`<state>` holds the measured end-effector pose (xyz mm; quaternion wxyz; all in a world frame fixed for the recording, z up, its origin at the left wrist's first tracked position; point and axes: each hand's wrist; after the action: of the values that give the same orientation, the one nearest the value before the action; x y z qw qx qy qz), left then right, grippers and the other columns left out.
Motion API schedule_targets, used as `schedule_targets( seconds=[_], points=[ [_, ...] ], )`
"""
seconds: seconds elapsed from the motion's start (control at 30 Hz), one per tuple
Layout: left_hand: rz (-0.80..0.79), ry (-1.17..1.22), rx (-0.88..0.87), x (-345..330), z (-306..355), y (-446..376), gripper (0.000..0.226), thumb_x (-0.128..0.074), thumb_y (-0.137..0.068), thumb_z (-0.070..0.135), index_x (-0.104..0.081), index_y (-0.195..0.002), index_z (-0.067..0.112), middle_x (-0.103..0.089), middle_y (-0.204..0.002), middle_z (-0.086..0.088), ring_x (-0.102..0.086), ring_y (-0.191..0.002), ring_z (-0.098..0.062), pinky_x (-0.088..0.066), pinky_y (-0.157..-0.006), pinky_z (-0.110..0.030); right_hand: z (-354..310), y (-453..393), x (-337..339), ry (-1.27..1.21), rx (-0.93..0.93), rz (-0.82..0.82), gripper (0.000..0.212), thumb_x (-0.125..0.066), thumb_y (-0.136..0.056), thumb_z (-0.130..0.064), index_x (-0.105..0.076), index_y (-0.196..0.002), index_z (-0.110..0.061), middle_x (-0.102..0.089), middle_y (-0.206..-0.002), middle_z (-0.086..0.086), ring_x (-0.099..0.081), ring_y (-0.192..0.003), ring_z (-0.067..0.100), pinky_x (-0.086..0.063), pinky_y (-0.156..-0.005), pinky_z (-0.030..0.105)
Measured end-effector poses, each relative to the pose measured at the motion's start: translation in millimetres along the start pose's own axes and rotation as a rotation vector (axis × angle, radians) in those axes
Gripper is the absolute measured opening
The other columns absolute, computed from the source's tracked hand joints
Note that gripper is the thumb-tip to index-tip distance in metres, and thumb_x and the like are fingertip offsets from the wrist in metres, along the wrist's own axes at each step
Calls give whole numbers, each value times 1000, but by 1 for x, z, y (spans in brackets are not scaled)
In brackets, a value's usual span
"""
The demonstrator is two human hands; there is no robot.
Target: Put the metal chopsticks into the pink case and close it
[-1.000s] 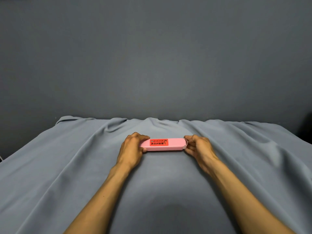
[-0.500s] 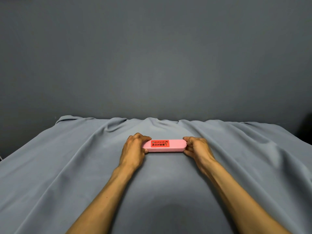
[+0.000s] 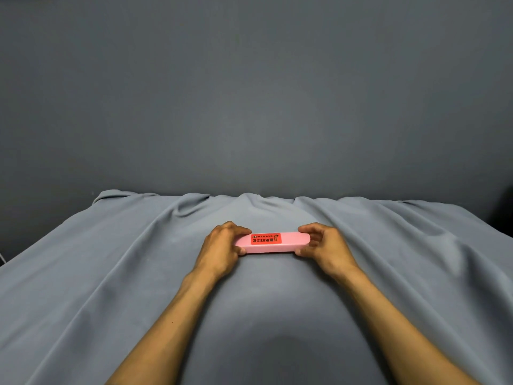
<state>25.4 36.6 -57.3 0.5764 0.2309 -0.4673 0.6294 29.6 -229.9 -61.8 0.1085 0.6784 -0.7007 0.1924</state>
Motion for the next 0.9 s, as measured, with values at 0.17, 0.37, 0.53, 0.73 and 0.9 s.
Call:
schedule_targets(
  seconds=[0.17, 0.37, 0.53, 0.73, 0.9],
  points=[
    [-82, 42, 2, 3, -2, 0, 51, -78, -81, 17, -69, -129, 31, -68, -123, 9, -61, -119, -19, -48, -103, -38, -2, 2, 1, 177, 86, 45, 56, -88, -71, -4, -73, -124, -14, -76, -110, 3, -73, -93, 18, -54, -96, 29],
    [-150, 77, -6, 7, -7, -1, 51, -81, -79, 17, -70, -127, 30, -68, -121, 9, -61, -117, -17, -48, -104, -35, 0, 2, 7, 320, 115, -21, 49, -89, -71, -10, -75, -117, -16, -75, -111, 0, -69, -102, 19, -51, -92, 27],
    [-179, 105, -22, 6, -9, 0, 50, -82, -77, 14, -71, -125, 28, -67, -118, 6, -58, -115, -18, -46, -103, -31, 3, 2, 8, 370, 99, -61, 44, -90, -69, -11, -74, -109, -18, -75, -104, 0, -69, -94, 17, -53, -85, 27],
    [-203, 125, -27, 6, -11, 1, 50, -82, -78, 17, -69, -124, 31, -66, -120, 6, -59, -115, -16, -47, -103, -32, 4, 2, 8, 369, 112, -65, 43, -90, -67, -12, -73, -105, -21, -74, -101, -3, -69, -91, 13, -55, -81, 26],
    [-208, 125, -27, 7, -12, 2, 54, -82, -79, 18, -66, -129, 31, -66, -123, 5, -59, -117, -16, -47, -105, -33, 3, 2, 8, 373, 114, -69, 43, -90, -66, -12, -73, -104, -20, -75, -102, -2, -69, -91, 14, -57, -82, 29]
  ],
)
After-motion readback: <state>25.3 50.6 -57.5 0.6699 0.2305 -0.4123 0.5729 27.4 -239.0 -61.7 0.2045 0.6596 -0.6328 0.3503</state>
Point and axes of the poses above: each hand's wrist, its own y-axis away from the middle knuckle, its own x-axis out of the back of the hand, z = x × y
